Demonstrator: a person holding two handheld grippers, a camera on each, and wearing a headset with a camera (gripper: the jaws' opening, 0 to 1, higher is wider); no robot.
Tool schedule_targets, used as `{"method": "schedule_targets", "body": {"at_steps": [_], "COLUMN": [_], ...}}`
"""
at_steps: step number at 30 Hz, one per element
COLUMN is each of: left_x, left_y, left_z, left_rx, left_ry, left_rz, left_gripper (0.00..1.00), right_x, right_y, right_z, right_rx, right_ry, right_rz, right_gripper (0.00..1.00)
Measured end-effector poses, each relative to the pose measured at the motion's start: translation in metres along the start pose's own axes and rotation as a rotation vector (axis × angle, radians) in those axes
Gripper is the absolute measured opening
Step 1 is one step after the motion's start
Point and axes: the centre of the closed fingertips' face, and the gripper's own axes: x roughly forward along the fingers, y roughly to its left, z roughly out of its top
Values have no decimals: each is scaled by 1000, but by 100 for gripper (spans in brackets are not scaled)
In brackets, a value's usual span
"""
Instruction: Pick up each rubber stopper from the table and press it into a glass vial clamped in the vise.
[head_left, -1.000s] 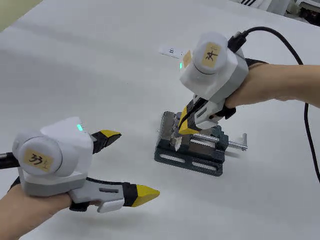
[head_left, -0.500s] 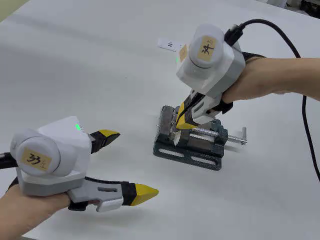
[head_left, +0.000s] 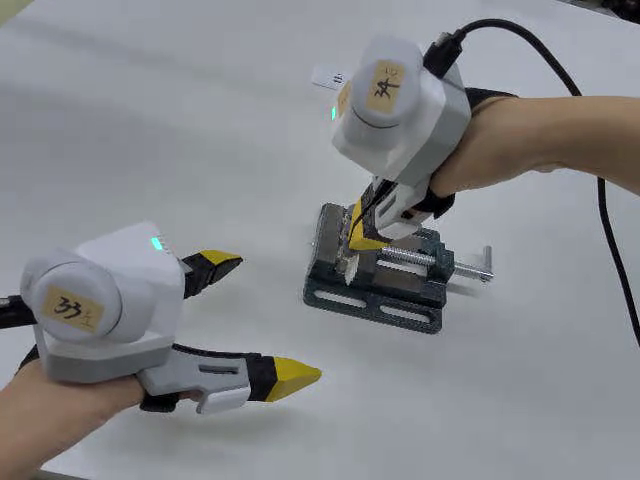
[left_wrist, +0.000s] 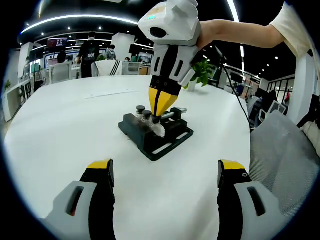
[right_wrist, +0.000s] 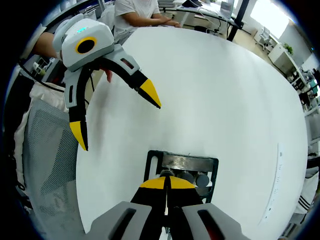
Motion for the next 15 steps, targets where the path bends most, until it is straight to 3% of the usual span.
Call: {"method": "schedule_targets", "body": {"at_steps": [3,9,12,15], "left_x": [1,0,0,-1], "left_y": [0,0,0,1], "left_z": [2,6,7,7], "left_rx": [1,-1,1,-2], "left_ry": [-4,-16,-17,-22], "left_rz": [0,4,4,8], "left_gripper": [84,84,84,84], "right_x": [0,-2,-1,-1], "right_y": [0,0,1,1], "right_z": [0,-2,-1,-2], "right_rx": [49,43,50,12], "right_ry": [-25,-59,-44,-14], "right_rz": [23,4,-2,-25], "right_gripper": [0,0,0,0]}}
